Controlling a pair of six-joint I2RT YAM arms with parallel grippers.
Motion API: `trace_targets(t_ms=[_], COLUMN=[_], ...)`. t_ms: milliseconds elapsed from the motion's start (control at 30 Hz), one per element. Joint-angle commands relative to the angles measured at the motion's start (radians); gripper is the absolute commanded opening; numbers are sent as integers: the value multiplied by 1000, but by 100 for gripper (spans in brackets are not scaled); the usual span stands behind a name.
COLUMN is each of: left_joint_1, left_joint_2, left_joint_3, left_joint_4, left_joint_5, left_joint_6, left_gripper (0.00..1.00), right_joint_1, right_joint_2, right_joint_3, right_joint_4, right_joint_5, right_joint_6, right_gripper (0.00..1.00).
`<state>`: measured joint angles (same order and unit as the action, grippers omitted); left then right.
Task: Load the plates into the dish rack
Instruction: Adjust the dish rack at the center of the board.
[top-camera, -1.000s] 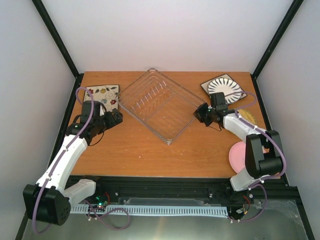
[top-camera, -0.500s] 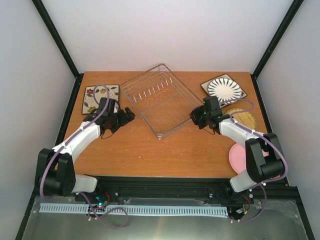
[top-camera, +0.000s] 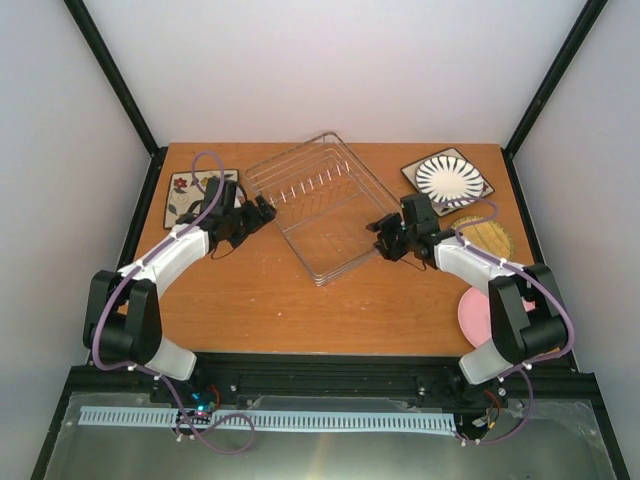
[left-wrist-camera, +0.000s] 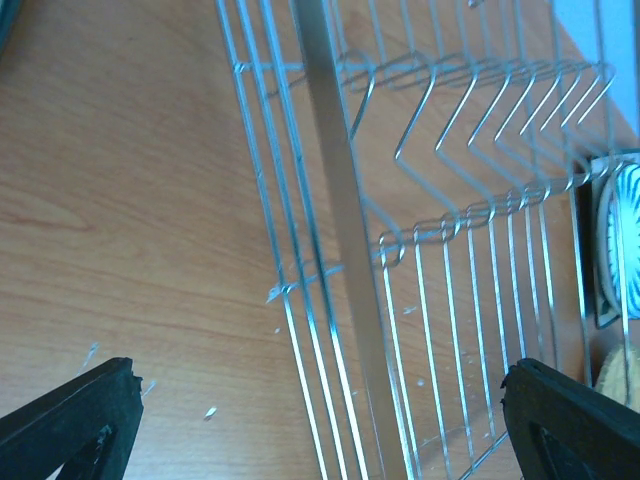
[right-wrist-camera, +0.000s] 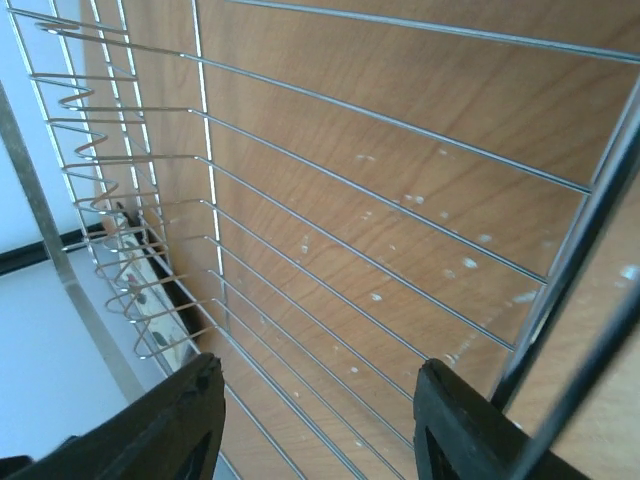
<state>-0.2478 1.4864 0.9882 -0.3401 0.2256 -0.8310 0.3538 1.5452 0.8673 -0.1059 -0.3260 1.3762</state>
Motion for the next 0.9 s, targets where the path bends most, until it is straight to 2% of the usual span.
trace_targets(t_ms=[0,200,300,467,667,800,867], left_joint_1=[-16,-65,-88,-106,-111,-111,-111], left_joint_2=[23,66,80,108,118,121,126], left_joint_3=[68,74,78,101,115,99,86], left_joint_4=[31,16,11,6,-6,11,35], left_joint_5=[17,14,1,3,-11,-8,-3], left_joint_6=[-38,-56,-60,-57,-48,-52,-49], left_gripper=[99,87,85,85,87,88,85], right_joint_1=[9,10,9,10,10,10,12], right_joint_2=[-67,-128,-110,-57,-22,-46,-49], right_joint_3=[16,19,36,79,161,175,166], right_joint_4=[-246,-332,-336,-414,-542,-496,-480], right_joint_5=[56,73,64,58,96,44,37], right_joint_6=[-136,-233,-276,-270,-279,-260,-266], right_gripper=[55,64,76,85,87,86,86])
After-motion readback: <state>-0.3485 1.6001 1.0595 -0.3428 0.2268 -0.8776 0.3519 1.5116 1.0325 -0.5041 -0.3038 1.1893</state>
